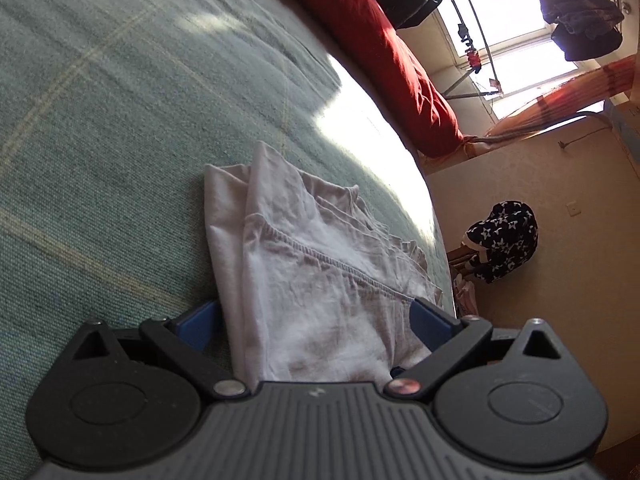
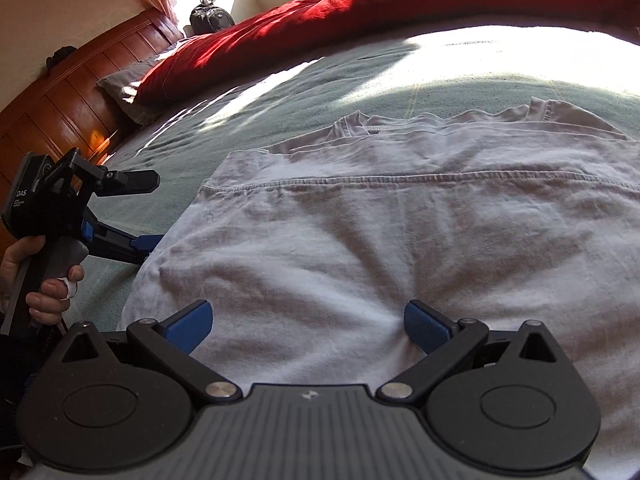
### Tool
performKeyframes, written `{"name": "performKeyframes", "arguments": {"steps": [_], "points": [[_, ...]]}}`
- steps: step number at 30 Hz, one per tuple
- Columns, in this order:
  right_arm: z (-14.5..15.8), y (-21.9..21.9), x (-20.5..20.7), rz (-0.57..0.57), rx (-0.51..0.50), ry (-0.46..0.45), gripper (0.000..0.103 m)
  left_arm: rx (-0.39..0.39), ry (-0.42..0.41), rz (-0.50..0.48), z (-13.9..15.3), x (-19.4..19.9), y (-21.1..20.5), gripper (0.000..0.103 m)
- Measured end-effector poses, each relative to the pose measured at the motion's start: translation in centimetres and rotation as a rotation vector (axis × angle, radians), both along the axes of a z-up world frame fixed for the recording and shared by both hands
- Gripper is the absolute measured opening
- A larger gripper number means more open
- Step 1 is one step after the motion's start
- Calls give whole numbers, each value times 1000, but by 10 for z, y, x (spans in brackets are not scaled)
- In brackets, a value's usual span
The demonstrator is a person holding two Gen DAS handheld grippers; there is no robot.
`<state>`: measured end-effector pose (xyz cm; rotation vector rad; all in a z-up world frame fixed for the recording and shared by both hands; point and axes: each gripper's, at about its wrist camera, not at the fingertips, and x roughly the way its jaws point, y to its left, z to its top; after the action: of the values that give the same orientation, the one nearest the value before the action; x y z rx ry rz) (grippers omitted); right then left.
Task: Fold clothes
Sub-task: 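Close the left tool on the white shirt's side edge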
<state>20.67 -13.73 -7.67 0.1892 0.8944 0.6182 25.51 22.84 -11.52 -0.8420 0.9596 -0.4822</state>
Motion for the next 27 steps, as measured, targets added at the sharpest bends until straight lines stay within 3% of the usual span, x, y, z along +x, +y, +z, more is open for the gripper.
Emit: {"name": "performKeyframes", "arguments": {"steps": [7,17,27], "points": [[1,7,-7,4,-38,-51,103,-7,2,-54,-5,23,-9,102],[10,-4,-7,-18,23,2,103,-78,1,-125,-6,-20,-12,102],[19,-10,-8,-60,96,48,103,-80,44,-177,-12,32,-21,102]]}}
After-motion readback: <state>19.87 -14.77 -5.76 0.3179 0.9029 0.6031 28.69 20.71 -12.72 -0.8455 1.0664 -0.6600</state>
